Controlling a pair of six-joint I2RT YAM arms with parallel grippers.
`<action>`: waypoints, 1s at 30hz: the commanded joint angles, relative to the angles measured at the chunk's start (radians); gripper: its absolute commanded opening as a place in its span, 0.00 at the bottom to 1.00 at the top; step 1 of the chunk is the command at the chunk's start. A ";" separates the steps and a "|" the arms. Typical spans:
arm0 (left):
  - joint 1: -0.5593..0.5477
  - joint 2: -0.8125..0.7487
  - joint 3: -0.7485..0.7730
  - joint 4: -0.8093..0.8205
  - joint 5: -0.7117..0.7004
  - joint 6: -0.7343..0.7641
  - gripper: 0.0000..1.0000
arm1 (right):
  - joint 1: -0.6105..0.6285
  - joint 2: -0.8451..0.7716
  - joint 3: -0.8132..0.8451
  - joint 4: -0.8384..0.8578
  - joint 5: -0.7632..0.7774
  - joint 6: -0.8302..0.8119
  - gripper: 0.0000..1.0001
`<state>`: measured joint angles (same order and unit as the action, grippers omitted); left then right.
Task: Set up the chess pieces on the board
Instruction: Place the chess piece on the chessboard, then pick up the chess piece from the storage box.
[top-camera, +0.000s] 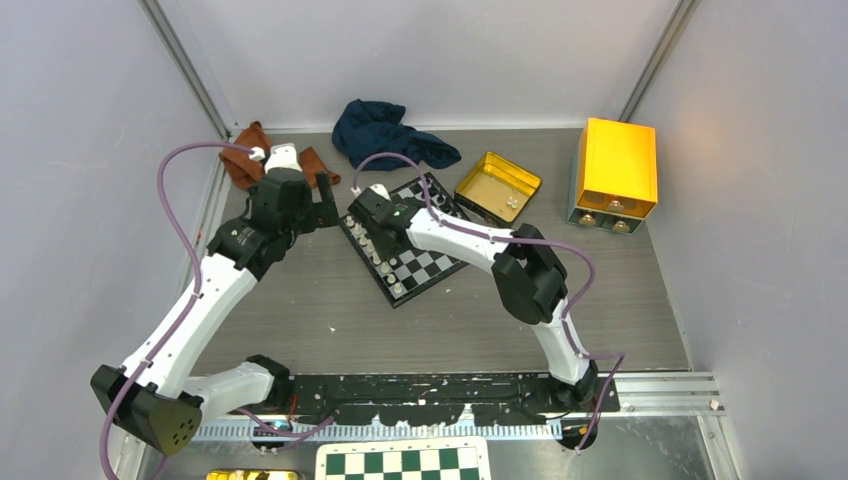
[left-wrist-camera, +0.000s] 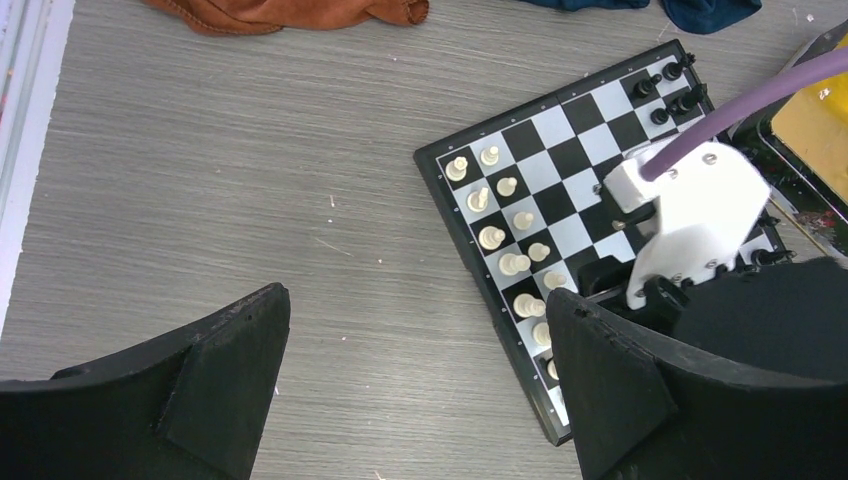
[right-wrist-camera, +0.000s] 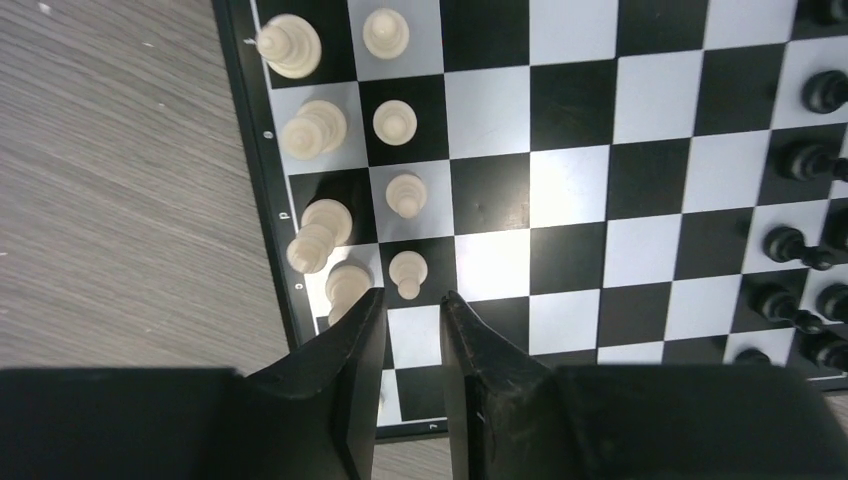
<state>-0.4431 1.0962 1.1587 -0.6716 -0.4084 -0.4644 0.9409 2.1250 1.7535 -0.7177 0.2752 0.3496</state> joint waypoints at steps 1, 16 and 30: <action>-0.003 0.004 0.032 0.036 -0.016 0.000 1.00 | 0.005 -0.102 0.072 -0.010 0.027 -0.015 0.33; -0.003 0.048 0.063 0.052 -0.013 -0.013 1.00 | -0.144 -0.207 0.079 -0.011 0.094 -0.035 0.36; -0.003 0.113 0.091 0.061 0.007 -0.019 0.99 | -0.491 -0.198 -0.002 0.065 0.112 -0.022 0.39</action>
<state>-0.4431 1.2030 1.2083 -0.6540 -0.4019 -0.4721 0.5148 1.9617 1.7634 -0.6991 0.3664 0.3202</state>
